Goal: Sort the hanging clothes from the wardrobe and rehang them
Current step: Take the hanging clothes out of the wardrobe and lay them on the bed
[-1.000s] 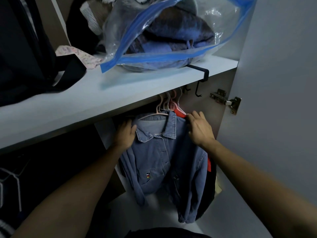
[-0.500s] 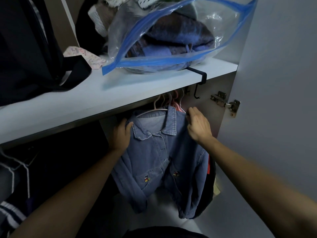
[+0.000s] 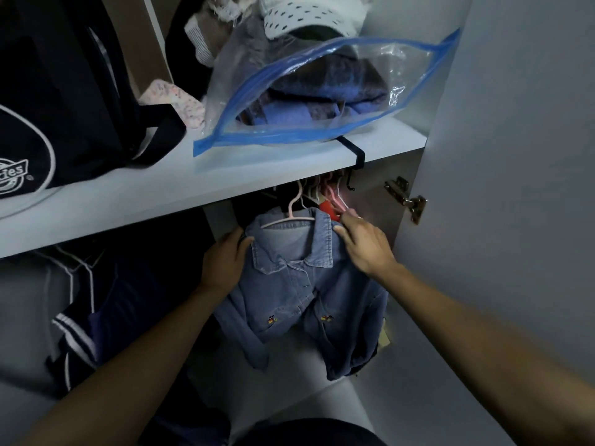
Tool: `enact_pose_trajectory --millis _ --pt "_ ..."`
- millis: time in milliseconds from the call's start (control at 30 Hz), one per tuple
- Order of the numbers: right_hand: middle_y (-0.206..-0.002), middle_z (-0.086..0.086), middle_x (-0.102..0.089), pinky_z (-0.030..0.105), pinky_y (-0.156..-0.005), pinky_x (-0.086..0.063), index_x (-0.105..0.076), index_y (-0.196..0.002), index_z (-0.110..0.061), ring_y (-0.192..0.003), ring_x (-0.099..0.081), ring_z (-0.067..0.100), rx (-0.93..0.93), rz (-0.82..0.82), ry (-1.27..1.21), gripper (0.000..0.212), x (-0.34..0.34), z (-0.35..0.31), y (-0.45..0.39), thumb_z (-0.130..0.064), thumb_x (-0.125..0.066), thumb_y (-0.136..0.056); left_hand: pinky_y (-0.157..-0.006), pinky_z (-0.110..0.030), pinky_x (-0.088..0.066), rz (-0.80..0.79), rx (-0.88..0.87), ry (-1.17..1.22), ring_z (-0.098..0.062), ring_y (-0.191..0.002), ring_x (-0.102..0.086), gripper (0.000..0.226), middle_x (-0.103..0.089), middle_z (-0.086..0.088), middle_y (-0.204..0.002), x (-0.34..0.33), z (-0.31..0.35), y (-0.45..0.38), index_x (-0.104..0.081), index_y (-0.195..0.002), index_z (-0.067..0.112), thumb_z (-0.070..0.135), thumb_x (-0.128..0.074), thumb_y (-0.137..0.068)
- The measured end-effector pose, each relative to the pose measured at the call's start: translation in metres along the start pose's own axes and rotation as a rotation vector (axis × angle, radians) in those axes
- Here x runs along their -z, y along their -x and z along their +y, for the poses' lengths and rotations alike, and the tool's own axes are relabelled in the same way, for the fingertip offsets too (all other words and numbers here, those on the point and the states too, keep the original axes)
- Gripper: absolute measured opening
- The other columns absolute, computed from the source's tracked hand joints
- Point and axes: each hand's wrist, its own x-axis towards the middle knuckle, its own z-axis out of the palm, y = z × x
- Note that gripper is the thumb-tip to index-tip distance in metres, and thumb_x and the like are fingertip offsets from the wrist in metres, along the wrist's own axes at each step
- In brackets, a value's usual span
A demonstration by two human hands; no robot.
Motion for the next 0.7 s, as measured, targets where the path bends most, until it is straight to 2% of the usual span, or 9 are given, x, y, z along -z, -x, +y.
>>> enact_pose_trajectory --millis 67,167,200,300,467,567,700 --pt "-0.119 0.006 -0.058 0.042 -0.072 -0.044 -0.047 -0.100 -0.024 -0.103 -0.061 0.036 0.023 0.002 -0.031 0.026 0.006 -0.003 0.013 -0.048 -0.039 -0.109 -0.063 -0.035 -0.042 -0.001 0.013 -0.003 -0.033 -0.078 -0.063 0.026 -0.066 -0.013 -0.089 0.010 0.013 0.020 -0.054 -0.093 0.016 0.036 -0.049 -0.109" --pt "-0.129 0.006 -0.061 0.045 -0.084 -0.051 -0.057 -0.105 -0.019 -0.117 -0.057 0.031 0.076 0.043 -0.088 0.031 0.011 -0.010 0.038 -0.046 -0.042 -0.108 -0.060 -0.032 -0.034 0.003 -0.008 -0.008 -0.021 -0.070 -0.055 0.024 -0.056 -0.001 -0.079 0.029 0.031 0.051 -0.042 -0.087 0.024 0.038 -0.046 -0.107" --pt "-0.123 0.006 -0.064 0.044 -0.085 -0.051 -0.058 -0.104 -0.016 -0.113 -0.058 0.031 0.083 0.056 -0.094 0.030 0.011 -0.012 0.046 -0.042 -0.044 -0.108 -0.059 -0.031 -0.033 -0.001 -0.011 -0.022 -0.018 -0.068 -0.053 0.026 -0.054 0.001 -0.078 0.033 0.034 0.061 -0.040 -0.087 0.024 0.039 -0.046 -0.107" --pt "-0.098 0.006 -0.064 0.044 -0.073 -0.049 -0.052 -0.094 -0.015 -0.093 -0.061 0.031 0.066 0.081 -0.085 0.031 0.011 -0.022 0.074 -0.040 -0.044 -0.109 -0.056 -0.032 -0.034 -0.025 -0.015 -0.043 -0.016 -0.065 -0.052 0.033 -0.054 0.002 -0.074 0.044 0.041 0.088 -0.040 -0.084 0.021 0.044 -0.045 -0.107" --pt "-0.086 0.004 -0.064 0.040 -0.060 -0.042 -0.047 -0.091 -0.018 -0.078 -0.063 0.037 -0.006 0.113 -0.041 0.037 0.013 -0.033 0.138 -0.049 -0.038 -0.109 -0.049 -0.032 -0.039 -0.059 -0.095 0.005 -0.005 -0.053 -0.050 0.048 -0.053 0.010 -0.062 0.050 0.044 0.115 -0.048 -0.079 0.019 0.061 -0.047 -0.103" --pt "-0.081 0.004 -0.065 0.042 -0.060 -0.046 -0.043 -0.089 -0.021 -0.076 -0.063 0.039 -0.111 0.124 0.003 0.044 0.019 -0.039 0.187 -0.059 -0.029 -0.107 -0.047 -0.033 -0.040 -0.124 -0.172 0.069 -0.010 -0.051 -0.052 0.047 -0.052 0.010 -0.059 0.043 0.049 0.125 -0.044 -0.075 0.024 0.064 -0.048 -0.100" --pt "-0.078 0.003 -0.064 0.041 -0.058 -0.044 -0.041 -0.087 -0.021 -0.072 -0.061 0.039 -0.267 0.190 0.056 0.043 0.029 -0.042 0.271 -0.058 -0.030 -0.107 -0.048 -0.039 -0.045 -0.196 -0.311 0.121 -0.020 -0.051 -0.056 0.047 -0.049 0.003 -0.055 0.022 0.073 0.149 -0.033 -0.074 0.028 0.065 -0.050 -0.099"
